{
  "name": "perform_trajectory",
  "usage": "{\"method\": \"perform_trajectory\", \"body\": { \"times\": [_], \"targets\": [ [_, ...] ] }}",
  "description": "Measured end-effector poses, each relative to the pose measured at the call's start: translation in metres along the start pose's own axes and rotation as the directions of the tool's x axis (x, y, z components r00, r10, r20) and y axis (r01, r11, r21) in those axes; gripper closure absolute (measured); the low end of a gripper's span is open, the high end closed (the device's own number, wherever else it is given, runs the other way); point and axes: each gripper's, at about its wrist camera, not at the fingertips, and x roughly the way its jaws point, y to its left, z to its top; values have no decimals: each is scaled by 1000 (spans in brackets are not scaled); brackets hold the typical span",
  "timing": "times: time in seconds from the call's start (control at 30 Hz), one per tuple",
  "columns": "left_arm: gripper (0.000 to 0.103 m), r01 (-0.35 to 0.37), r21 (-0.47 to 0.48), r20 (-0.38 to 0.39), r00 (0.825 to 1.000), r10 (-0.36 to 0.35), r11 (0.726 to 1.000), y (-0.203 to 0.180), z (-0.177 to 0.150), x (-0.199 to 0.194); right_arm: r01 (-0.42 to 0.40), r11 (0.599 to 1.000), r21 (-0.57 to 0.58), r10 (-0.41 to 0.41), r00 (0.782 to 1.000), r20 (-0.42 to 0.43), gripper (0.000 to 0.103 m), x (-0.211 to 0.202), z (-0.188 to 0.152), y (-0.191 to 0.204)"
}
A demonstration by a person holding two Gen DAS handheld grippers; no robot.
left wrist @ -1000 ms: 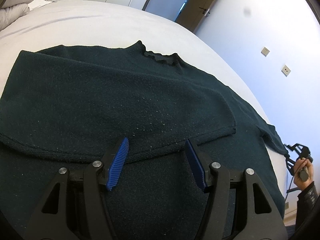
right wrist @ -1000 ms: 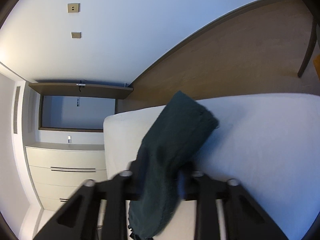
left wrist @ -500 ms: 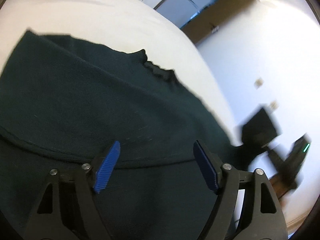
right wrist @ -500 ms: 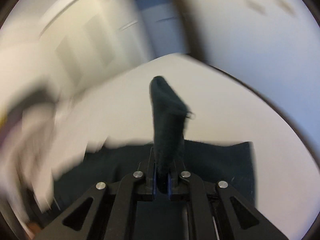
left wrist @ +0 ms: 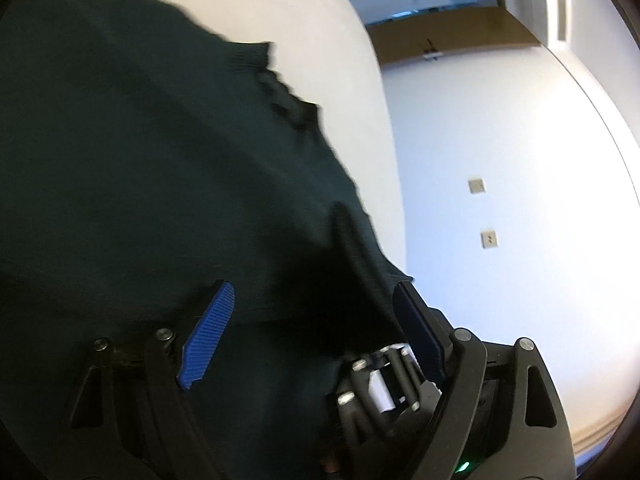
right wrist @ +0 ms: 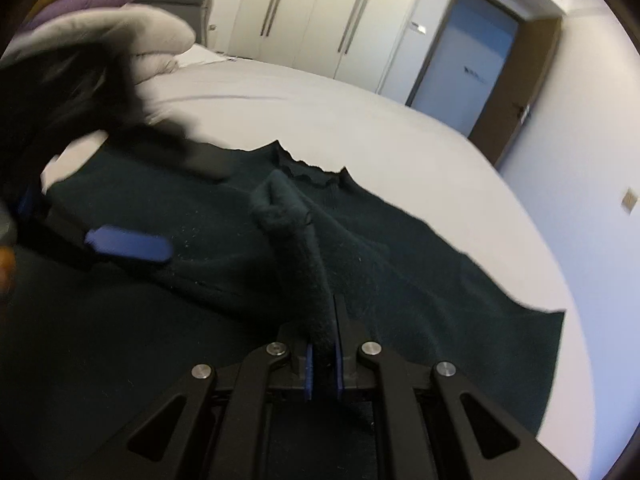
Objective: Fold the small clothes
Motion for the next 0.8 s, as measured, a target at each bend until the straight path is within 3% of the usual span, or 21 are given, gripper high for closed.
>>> {"method": "perform_trajectory", "body": {
  "times": [0.13,0.27,0.3,0.33,0.37,0.4,0.47,0.5,0.57,0.6,0.63,0.7,0.73,0.77,0.8],
  "targets": [
    [20,14,28,-27,1000,-13,1000,-18,6,8,17,997,-75,-16,1000,7,94,-2,-3,15],
    [21,-30,83,-59,998,35,996,-29,9,26,14,996,-94,-13,1000,8,94,-2,-4,22],
    [27,-32,74,-63,997,37,997,-26,9,29,10,996,-91,-9,1000,7,93,-1,-5,24],
    [56,-29,66,-70,997,34,997,-25,10,32,4,996,-87,-4,1000,4,93,0,-4,23],
    [78,-34,52,-96,995,39,998,-21,11,38,-5,997,-82,5,1000,-2,91,0,-4,23],
    [79,-44,47,-101,994,49,998,-18,10,39,-18,997,-72,17,1000,-10,83,-1,-3,21],
    [94,-62,56,-101,993,68,996,-14,9,42,-49,998,-39,48,999,-26,71,-5,-2,16],
    [95,-71,63,-97,992,77,996,-11,7,40,-65,998,-15,65,997,-30,65,-8,-2,12],
    [96,-69,68,-84,994,74,995,-9,8,34,-118,986,118,123,992,-34,57,-17,-5,-8],
    [96,-81,83,-69,994,87,993,-11,10,31,-162,961,224,172,985,-24,51,-25,-8,-25],
    [96,-92,97,-56,994,97,991,-12,13,29,-196,918,344,213,977,-10,48,-33,-14,-46],
    [96,-107,125,-18,994,110,986,-20,17,19,-285,754,592,310,949,61,38,-44,-36,-92],
    [96,-113,140,3,994,114,984,-26,19,13,-328,643,692,351,930,115,37,-47,-51,-111],
    [96,-117,151,15,993,116,982,-30,21,8,-357,474,805,384,906,175,32,-45,-75,-133],
    [96,-116,164,28,993,113,980,-36,24,4,-364,356,861,397,893,214,29,-43,-92,-141]
  ]
}}
